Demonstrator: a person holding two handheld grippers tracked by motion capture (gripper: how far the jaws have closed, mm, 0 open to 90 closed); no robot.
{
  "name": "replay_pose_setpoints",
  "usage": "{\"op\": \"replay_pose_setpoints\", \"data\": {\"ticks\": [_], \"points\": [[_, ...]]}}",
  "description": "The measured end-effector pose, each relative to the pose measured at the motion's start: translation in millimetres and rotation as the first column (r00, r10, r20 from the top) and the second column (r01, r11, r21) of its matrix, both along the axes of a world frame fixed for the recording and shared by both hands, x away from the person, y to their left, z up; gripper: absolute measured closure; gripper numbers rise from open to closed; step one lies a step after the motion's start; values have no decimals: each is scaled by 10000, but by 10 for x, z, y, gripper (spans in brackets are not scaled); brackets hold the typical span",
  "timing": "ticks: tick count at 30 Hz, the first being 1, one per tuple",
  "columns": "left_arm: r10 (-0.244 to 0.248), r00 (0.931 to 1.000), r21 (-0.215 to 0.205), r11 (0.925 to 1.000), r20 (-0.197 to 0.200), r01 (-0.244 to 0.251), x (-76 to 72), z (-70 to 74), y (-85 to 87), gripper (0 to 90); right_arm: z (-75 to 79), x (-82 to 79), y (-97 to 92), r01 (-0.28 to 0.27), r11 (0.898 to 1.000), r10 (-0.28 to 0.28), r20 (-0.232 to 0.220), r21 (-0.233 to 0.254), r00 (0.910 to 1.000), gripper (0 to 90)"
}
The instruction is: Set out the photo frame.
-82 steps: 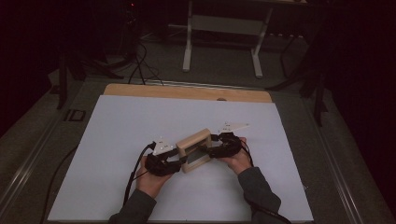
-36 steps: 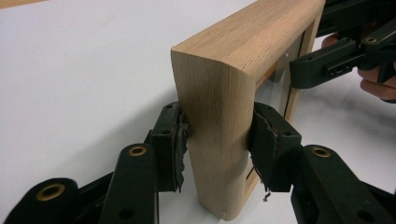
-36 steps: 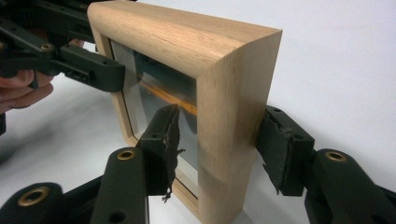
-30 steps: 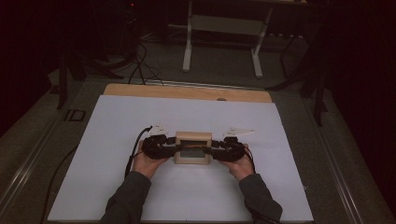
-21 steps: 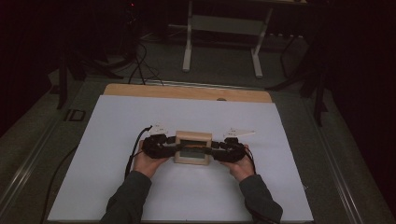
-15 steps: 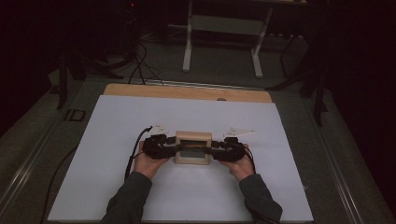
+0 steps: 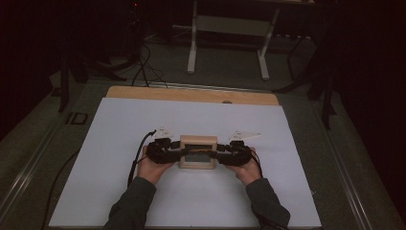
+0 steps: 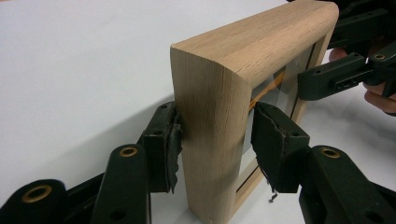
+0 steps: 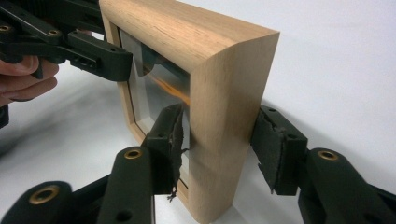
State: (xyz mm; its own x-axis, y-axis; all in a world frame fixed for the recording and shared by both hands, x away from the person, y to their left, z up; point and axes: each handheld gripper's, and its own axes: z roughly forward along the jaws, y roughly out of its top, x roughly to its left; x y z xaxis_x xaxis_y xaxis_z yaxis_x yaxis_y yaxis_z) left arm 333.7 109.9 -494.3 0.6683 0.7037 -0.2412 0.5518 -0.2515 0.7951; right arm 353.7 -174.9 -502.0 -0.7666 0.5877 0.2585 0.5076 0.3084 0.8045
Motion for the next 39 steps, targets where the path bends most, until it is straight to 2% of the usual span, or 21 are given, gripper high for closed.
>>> {"op": "replay_pose_setpoints", "data": {"ticks": [7,12,17,28,39], "points": [[27,10000,-44,10000,75,-26,-27,20,24,446,7,-6,-60,55,10000,-55,-34,-7,10000,450],[12,9997,-174,9998,225,-8,-76,54,70,438,25,-24,-87,-28,10000,28,-12,-9,10000,438],[-3,9994,-200,9998,357,10,-120,81,144,439,69,-42,-151,24,10000,-24,106,-43,9999,469],[364,9970,-149,9993,679,-355,-245,118,394,457,118,-100,-319,180,9997,-176,208,-174,9996,532],[520,9950,-41,9986,855,-519,-376,132,602,459,150,-150,-466,360,9987,-355,164,-357,9992,542]]}}
